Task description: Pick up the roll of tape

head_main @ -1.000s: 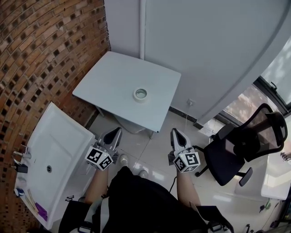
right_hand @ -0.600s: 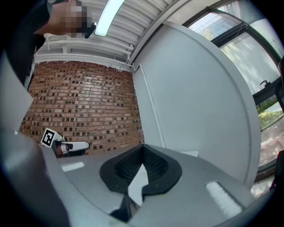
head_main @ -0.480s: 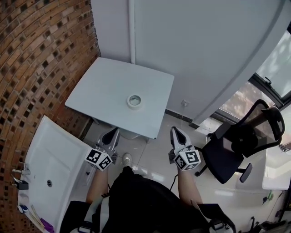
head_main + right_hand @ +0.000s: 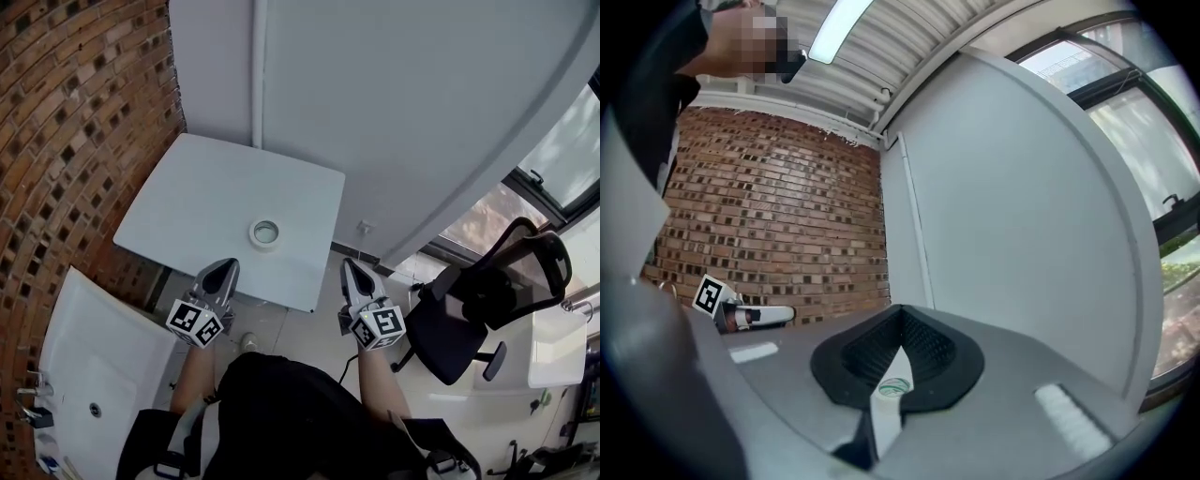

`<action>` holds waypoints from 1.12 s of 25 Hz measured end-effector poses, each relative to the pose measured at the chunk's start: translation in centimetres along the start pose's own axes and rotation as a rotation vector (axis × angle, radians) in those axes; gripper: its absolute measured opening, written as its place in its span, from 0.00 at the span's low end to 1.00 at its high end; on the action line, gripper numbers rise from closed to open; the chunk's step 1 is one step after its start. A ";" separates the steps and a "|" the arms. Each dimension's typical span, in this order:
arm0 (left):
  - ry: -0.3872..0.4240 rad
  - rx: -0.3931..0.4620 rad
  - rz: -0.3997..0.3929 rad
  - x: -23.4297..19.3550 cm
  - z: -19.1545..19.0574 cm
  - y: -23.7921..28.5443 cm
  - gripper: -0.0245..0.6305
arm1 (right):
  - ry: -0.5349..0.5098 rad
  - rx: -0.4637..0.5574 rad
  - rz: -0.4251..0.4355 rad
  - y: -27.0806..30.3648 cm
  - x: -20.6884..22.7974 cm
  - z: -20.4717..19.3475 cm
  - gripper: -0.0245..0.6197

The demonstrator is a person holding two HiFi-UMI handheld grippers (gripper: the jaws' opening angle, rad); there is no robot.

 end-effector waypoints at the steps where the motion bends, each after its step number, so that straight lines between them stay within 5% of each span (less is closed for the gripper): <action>1: 0.000 -0.004 -0.015 -0.5 -0.3 0.5 0.04 | 0.003 0.006 -0.010 0.4 0.1 -0.2 0.05; 16: -0.007 -0.057 -0.174 -5.9 -0.7 7.3 0.04 | -0.038 0.014 -0.057 7.0 -0.5 -1.2 0.05; 28: -0.019 -0.099 -0.121 -8.9 -1.0 7.9 0.04 | 0.018 -0.018 -0.009 10.9 0.6 -2.9 0.05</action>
Point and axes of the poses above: the fingertips, and each gripper's own axes: y forward along the fingers, x to its right, z out of its top, the point moved 9 cm from there along -y, backward along the fingers, and after that the axes turned 11 degrees about x, right-handed, at the moved point
